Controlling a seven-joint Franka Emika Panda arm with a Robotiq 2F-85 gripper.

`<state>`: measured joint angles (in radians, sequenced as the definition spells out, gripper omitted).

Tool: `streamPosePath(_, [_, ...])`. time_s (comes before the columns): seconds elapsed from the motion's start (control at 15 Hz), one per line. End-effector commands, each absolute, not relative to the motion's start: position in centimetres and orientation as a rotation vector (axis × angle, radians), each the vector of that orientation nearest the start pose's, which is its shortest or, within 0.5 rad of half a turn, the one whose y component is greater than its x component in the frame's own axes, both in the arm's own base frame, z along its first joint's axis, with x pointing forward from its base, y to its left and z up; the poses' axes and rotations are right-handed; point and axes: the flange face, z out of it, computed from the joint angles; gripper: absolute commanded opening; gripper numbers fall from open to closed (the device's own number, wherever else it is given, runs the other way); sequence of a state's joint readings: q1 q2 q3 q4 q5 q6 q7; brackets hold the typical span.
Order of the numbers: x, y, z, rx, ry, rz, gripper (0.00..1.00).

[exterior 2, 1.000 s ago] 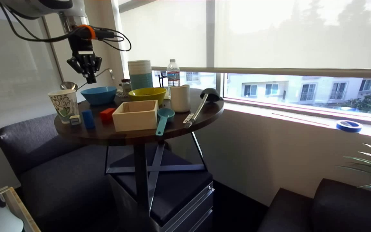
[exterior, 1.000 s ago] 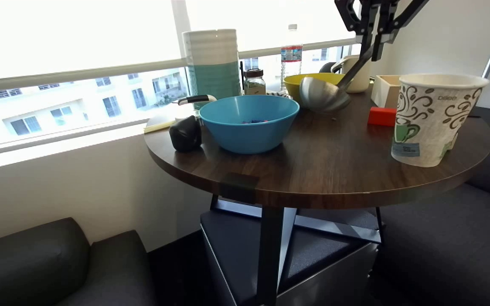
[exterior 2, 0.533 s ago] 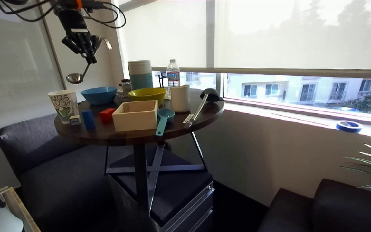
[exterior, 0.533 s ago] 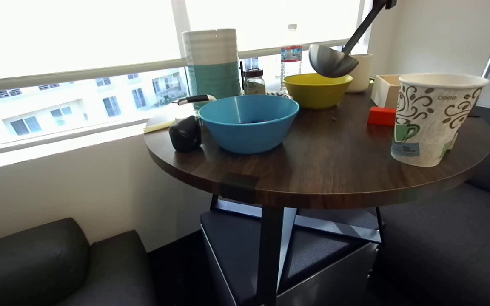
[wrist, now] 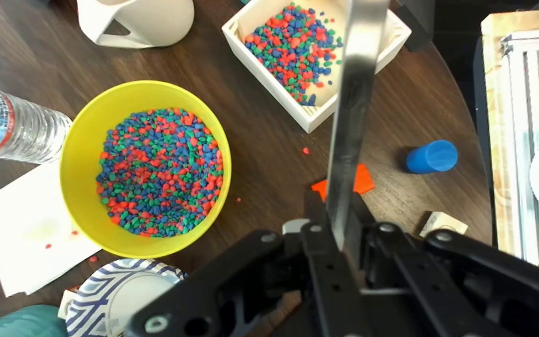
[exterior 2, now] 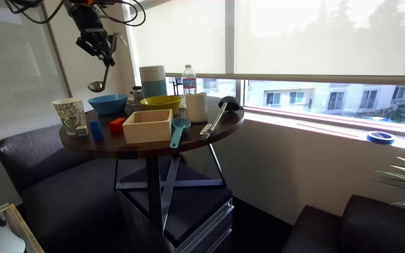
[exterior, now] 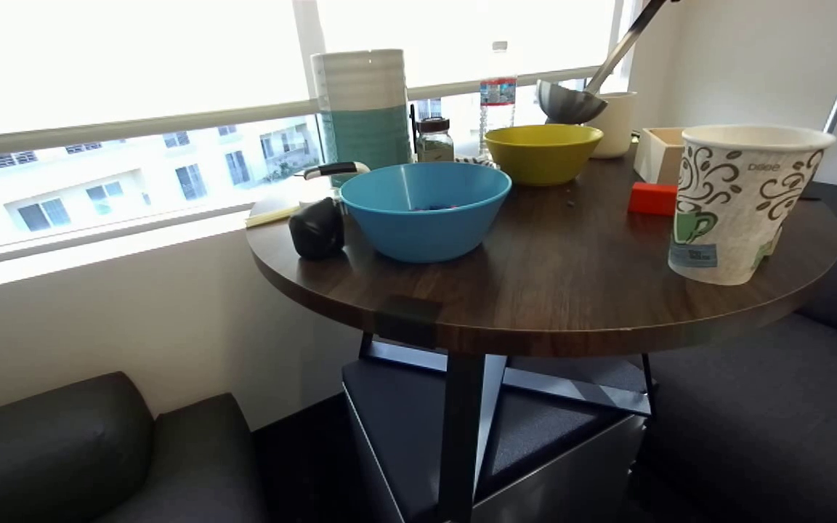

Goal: Use the ladle to move some of the yellow bowl's contents to the blue bowl

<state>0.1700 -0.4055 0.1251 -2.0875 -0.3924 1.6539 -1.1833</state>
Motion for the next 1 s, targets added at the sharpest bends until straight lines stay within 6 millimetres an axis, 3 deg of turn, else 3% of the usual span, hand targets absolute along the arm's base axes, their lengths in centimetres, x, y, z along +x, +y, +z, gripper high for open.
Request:
streamPosePath(0.0, [41.9, 9.7, 59.4, -2.554, -2.394, 0.394, 0.15])
streamPosePath(0.07, [41.9, 9.7, 59.4, -2.554, -2.394, 0.394, 0.15])
streamPosePath(0.13, [42.0, 9.7, 59.4, -2.555, -2.394, 0.393, 0.04])
streamPosePath(0.53, [46.2, 5.1, 59.3, -2.958, -2.069, 0.245, 0.04])
streamPosePath(0.93, [49.3, 1.4, 58.4, -3.294, -1.795, 0.292, 0.04])
